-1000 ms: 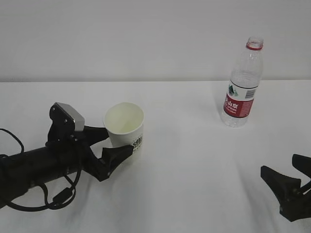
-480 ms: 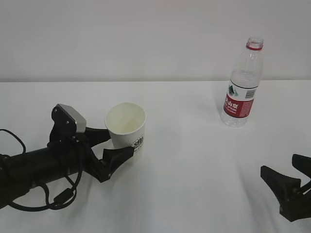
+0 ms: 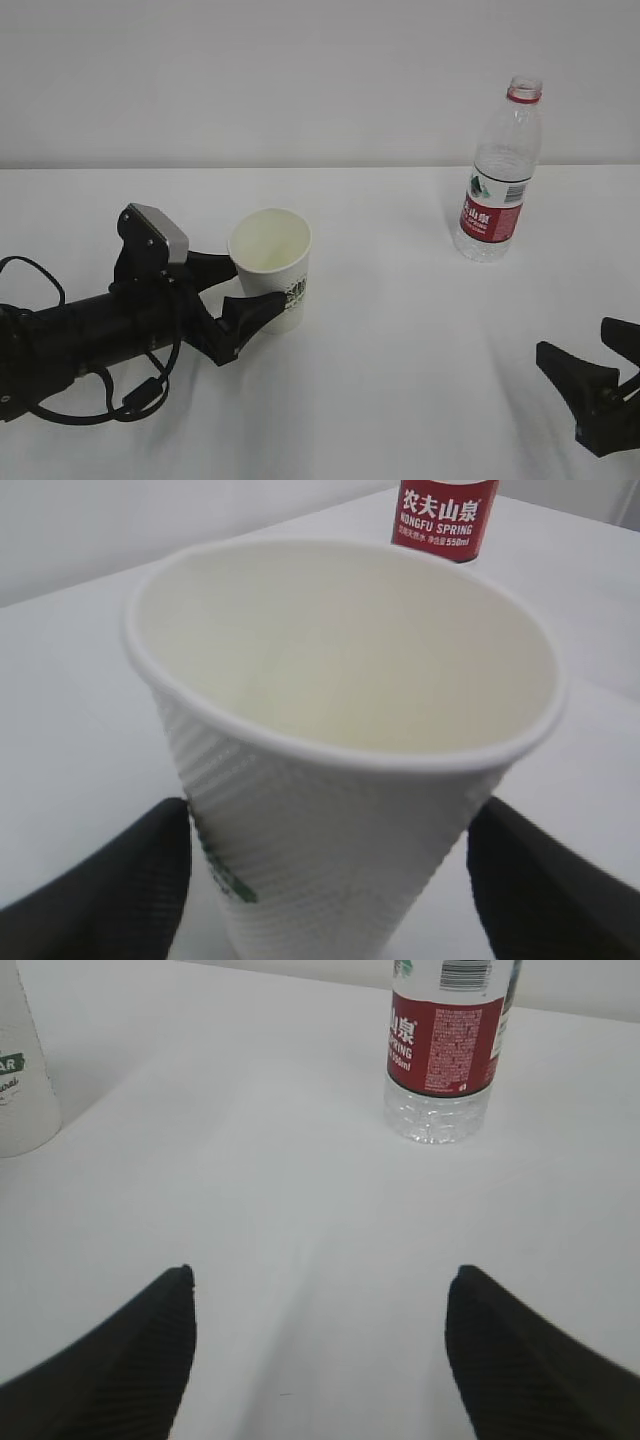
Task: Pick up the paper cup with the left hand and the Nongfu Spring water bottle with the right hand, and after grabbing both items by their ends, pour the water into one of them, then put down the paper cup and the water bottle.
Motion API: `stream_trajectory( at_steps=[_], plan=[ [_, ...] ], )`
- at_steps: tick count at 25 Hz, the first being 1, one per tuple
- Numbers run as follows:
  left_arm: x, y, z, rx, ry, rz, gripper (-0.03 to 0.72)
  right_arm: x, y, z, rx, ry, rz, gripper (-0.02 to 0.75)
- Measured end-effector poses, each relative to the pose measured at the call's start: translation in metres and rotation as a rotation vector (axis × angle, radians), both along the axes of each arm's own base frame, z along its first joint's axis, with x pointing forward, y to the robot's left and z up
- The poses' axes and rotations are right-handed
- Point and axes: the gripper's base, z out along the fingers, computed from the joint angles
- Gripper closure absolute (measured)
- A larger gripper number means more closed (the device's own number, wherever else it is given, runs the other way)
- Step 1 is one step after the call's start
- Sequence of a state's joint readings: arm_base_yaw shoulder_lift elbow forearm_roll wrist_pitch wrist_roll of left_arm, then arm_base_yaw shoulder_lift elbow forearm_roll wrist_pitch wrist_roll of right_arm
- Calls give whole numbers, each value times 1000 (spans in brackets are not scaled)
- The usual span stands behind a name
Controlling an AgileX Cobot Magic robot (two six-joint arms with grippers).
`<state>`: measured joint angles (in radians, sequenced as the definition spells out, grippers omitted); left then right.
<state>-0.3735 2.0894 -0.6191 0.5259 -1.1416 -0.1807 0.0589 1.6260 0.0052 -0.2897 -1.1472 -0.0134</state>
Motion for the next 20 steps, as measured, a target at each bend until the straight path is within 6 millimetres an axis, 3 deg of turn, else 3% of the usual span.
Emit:
stream_trajectory(
  at_steps=[20],
  plan=[
    [10,-5,-9,-15,16,-1,62,-1,2,0,-1,0,31,150]
  ],
)
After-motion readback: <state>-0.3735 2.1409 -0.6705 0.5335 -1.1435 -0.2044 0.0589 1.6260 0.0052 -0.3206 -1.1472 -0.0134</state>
